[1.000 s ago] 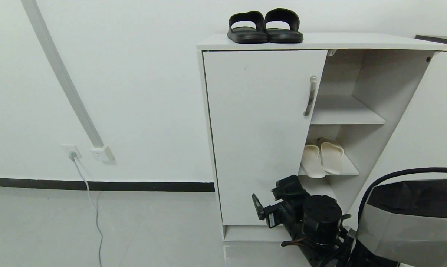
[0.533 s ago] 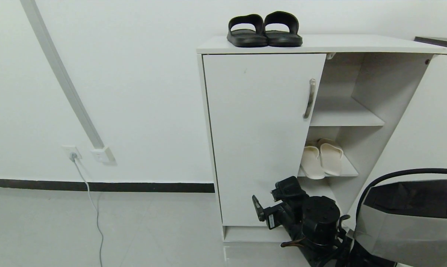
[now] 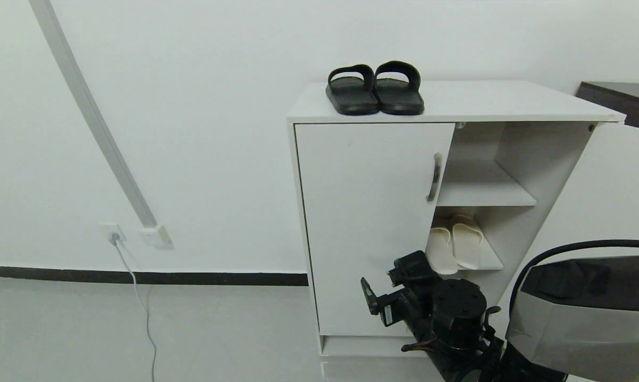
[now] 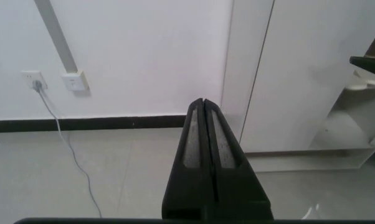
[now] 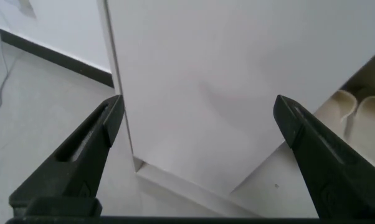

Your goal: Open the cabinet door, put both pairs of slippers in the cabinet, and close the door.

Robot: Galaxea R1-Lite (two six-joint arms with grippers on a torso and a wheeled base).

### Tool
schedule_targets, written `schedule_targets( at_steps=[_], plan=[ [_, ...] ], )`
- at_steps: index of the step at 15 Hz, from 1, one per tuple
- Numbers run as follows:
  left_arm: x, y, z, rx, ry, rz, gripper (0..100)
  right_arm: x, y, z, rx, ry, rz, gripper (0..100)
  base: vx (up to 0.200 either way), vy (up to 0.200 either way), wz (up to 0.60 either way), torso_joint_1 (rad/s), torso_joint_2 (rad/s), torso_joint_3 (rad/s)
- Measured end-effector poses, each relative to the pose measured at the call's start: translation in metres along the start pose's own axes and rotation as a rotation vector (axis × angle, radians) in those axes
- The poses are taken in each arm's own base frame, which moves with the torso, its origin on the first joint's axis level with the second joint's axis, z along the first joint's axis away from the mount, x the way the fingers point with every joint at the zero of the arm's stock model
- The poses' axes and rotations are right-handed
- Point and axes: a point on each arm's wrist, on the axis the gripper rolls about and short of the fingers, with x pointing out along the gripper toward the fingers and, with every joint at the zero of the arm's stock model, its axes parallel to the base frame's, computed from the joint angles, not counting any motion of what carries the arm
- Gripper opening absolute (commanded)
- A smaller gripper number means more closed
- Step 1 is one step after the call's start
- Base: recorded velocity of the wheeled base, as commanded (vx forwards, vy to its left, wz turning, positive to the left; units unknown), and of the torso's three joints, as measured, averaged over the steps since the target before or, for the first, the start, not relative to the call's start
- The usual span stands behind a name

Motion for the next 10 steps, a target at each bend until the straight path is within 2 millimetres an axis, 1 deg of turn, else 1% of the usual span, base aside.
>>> schedule_targets(
  at_steps=[5,10],
  plan=[
    [0.0,0.0,0.0,0.0,0.0,0.0,0,-0.0012,-0.0005,-0.0002,0.0,0.003,-0.002,100,0.0,0.0,0.0,0.141,-0.47,-0.333],
    [0.0,0.0,0.0,0.0,0.0,0.0,0,-0.0013,-0.0007,0.0005,0.002,0.001,-0.002,100,0.0,0.0,0.0,0.174,-0.49,-0.315]
  ],
)
